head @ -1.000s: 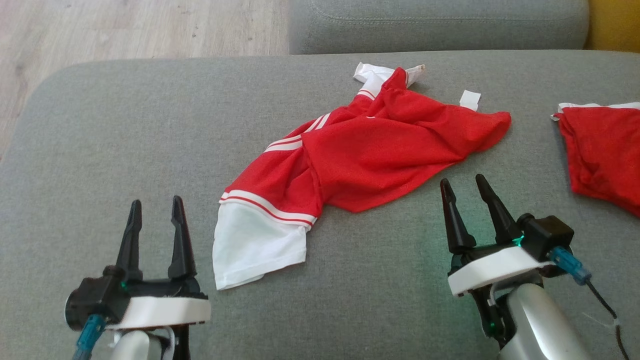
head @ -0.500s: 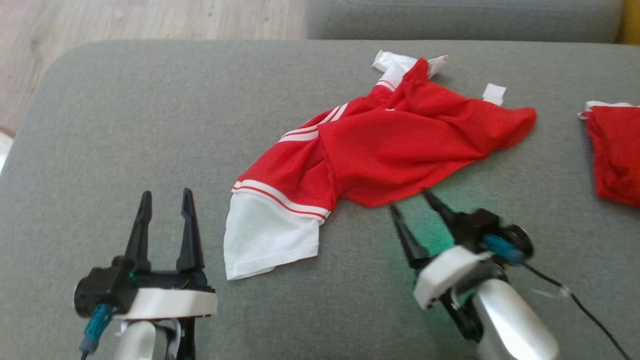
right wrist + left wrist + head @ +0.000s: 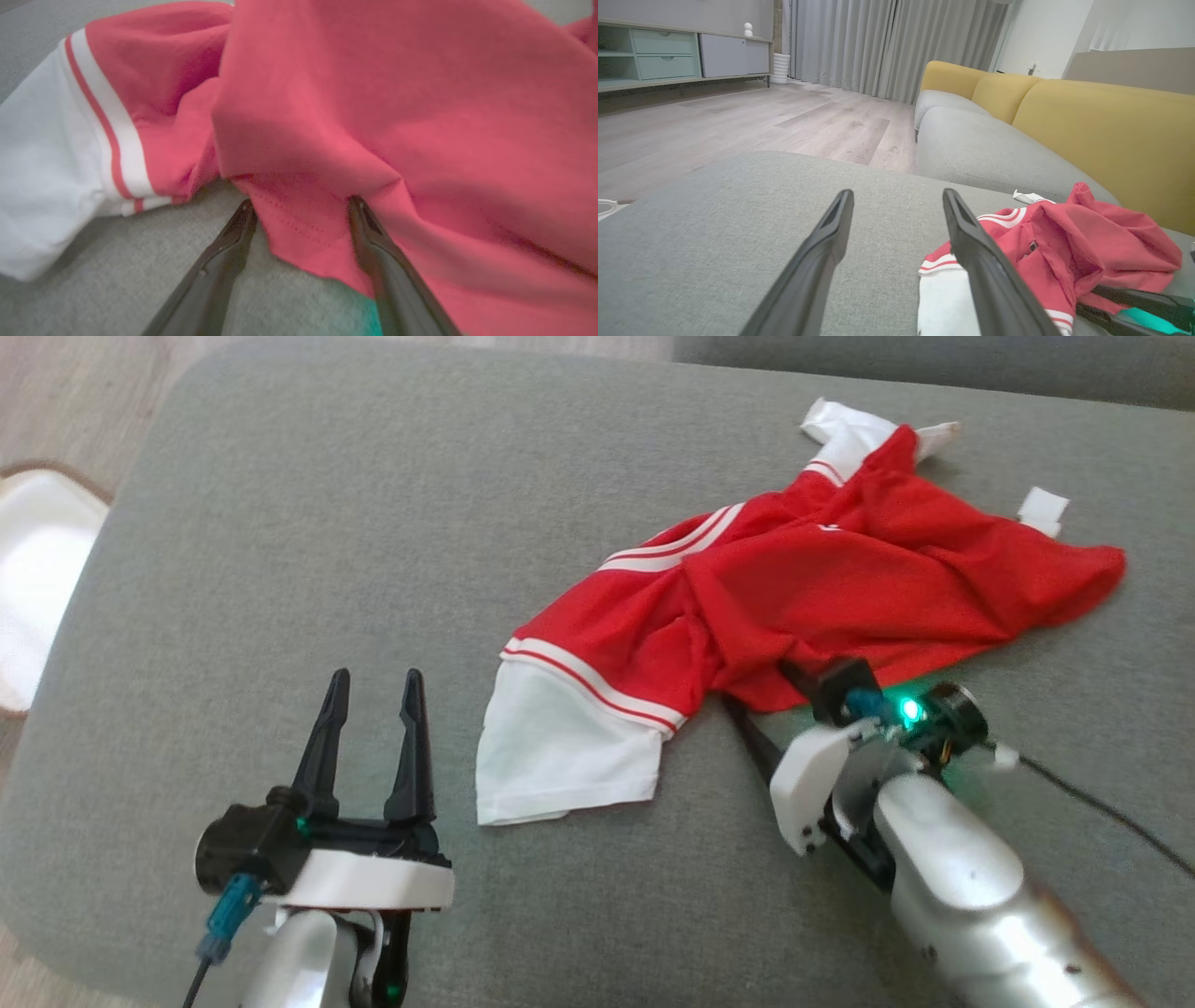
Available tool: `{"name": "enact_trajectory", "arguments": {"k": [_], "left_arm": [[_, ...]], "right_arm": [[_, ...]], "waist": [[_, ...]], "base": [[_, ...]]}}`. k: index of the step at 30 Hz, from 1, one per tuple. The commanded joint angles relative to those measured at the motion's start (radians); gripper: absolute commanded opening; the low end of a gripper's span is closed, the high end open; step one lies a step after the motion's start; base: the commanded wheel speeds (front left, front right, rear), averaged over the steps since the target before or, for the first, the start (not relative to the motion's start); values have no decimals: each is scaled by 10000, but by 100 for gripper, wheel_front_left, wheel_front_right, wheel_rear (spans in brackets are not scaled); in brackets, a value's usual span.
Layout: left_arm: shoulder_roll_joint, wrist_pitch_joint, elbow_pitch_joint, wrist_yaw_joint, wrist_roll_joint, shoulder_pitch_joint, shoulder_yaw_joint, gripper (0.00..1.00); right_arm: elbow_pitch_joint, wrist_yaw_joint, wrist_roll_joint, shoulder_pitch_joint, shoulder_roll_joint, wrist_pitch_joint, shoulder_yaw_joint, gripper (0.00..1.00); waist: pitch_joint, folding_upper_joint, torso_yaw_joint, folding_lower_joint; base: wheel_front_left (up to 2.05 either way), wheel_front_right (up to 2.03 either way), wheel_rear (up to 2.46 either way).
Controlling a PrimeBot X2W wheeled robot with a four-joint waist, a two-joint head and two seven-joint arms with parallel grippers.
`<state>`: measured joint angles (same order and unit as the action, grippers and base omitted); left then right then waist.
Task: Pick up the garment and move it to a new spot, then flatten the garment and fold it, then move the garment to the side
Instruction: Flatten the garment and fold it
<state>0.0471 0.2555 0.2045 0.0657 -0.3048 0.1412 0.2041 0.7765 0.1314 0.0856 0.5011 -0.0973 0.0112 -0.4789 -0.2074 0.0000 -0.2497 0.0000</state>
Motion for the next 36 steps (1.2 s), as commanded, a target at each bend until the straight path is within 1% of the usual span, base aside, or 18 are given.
{"name": "enact_trajectory", "arguments": {"k": [1, 2, 3, 4, 5, 8, 12, 17, 20, 26, 28, 31, 32, 34, 36], "left_arm": [[33, 62, -240, -79, -60, 381, -259, 100], [33, 62, -233, -93, -77, 380, -256, 100], [33, 62, -232, -107, -88, 375, -255, 100], [33, 62, -234, -126, -95, 366, -263, 100], [33, 62, -242, -150, -100, 350, -282, 100], [33, 62, -243, -201, -79, 304, -375, 100], [32, 62, -267, -195, -4, 262, -509, 100], [32, 62, -271, -144, 111, 171, -648, 100], [32, 62, -281, -121, 162, 85, -733, 100], [32, 62, -326, -92, 222, -77, -830, 100], [32, 63, -331, -91, 216, -107, -825, 100], [32, 63, -365, -114, 179, -123, -779, 100], [32, 63, -365, -114, 179, -123, -779, 100], [32, 63, -387, -134, 142, -118, -730, 100], [32, 63, -415, -159, 88, -99, -675, 100]], "right_arm": [[225, -7, 81, 192, 49, 245, -295, 100], [418, -7, 166, 266, 55, 335, -338, 100], [583, -7, 228, 339, 59, 408, -420, 98], [717, -7, 281, 406, 51, 437, -493, 31], [819, -7, 331, 459, 42, 425, -582, 0], [1011, -7, 524, 543, -14, 341, -804, 0], [1023, -7, 760, 522, -248, 187, -951, 0], [629, -7, 1057, 397, -877, 194, -1111, 0], [154, -7, 1264, 310, -1398, 384, -1226, 0], [-1295, -7, 1671, -38, -2781, 1255, -1314, 0], [-1837, -7, 1792, -265, -3307, 1673, -1183, 0], [-2588, -7, 1906, -683, -3974, 2389, -701, 0], [-2588, -7, 1906, -683, -3974, 2389, -701, 0], [-3019, -7, 1887, -1007, -4274, 2832, -274, 0], [-3418, -7, 1762, -1331, -4377, 3181, 194, 0]], "waist": [[-87, 0, -140, 0], [-93, 0, -162, 0], [-94, 0, -173, 0], [-91, 0, -169, 0], [-82, 0, -142, 0], [10, 0, 54, 0], [254, 0, 495, 0], [660, 0, 1165, 0], [904, 0, 1540, 0], [1270, 0, 2105, 0], [1373, 0, 2228, 0], [1466, 0, 2377, 0], [1466, 0, 2377, 0], [1470, 0, 2441, 0], [1443, 0, 2489, 0]], "base": [[0, 0, 0], [0, 0, 0], [0, 0, 0], [0, 0, 0], [0, 0, 0], [0, 0, 0], [0, 0, 0], [0, 0, 0], [0, 0, 0], [0, 0, 0], [0, 0, 0], [0, 0, 0], [0, 0, 0], [0, 0, 0], [0, 0, 0]]}}
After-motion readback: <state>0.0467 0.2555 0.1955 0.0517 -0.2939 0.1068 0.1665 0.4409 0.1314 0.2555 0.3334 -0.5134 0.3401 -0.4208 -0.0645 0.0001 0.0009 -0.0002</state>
